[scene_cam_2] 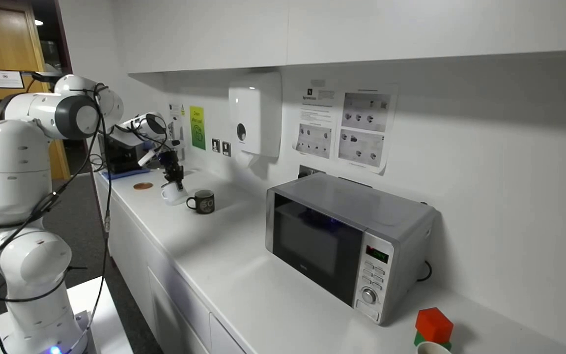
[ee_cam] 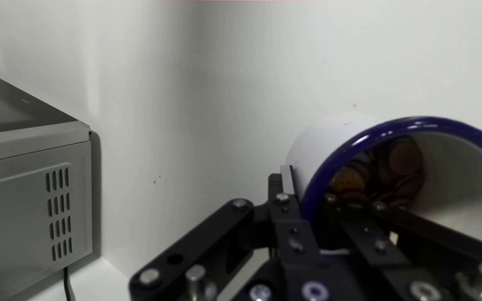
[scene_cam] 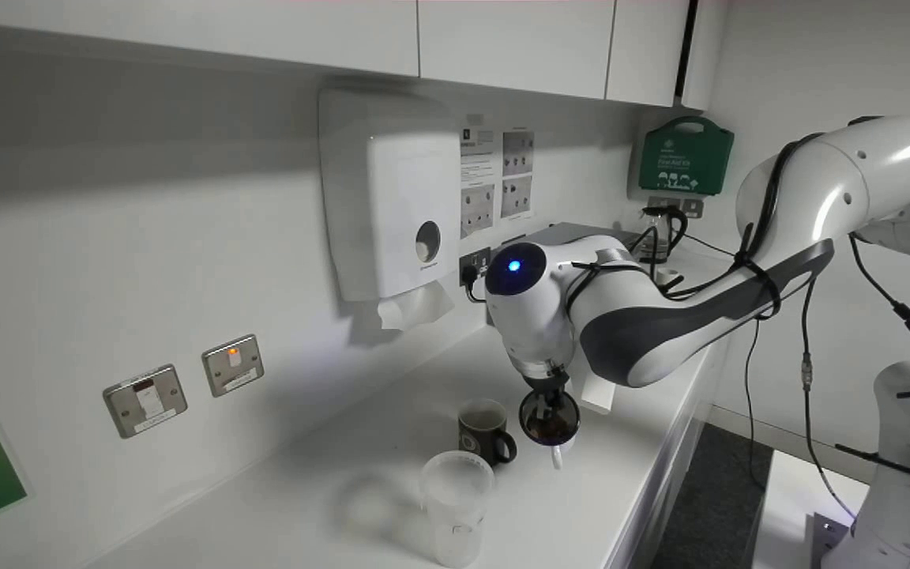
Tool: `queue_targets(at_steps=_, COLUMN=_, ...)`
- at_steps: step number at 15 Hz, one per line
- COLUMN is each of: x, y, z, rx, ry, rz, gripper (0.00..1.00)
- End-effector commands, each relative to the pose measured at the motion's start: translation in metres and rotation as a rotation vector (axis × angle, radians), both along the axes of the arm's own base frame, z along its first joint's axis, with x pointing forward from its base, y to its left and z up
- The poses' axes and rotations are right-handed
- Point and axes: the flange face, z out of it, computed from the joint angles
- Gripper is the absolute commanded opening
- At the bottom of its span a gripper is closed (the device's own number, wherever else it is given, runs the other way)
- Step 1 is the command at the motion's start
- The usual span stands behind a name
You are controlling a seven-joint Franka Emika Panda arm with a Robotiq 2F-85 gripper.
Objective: Pour the contents in the white mug into the cup.
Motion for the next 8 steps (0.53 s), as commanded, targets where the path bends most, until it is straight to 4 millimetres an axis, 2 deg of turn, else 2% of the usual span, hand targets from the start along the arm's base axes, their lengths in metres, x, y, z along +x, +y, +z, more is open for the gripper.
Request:
queue_targets(at_steps=1, x=0.0004, y=0.0009, z=0.0007, rx=-0.001, ry=0.001, rz=-0.001, gripper=0.06)
queue_targets(at_steps=6, x=0.0004, y=0.0009, z=0.0007, rx=-0.001, ry=0.001, rz=-0.001, gripper=0.06)
queue_targets(at_steps=7, x=0.0004, y=0.0041, z=0.0009, rx=-0.009, ry=-0.002, rz=-0.006, gripper=0.01)
queue_targets(at_steps=8, x=0.0002, y=0.0077, z=0.0004, rx=-0.017, ry=-0.003, rz=-0.009, gripper=0.01)
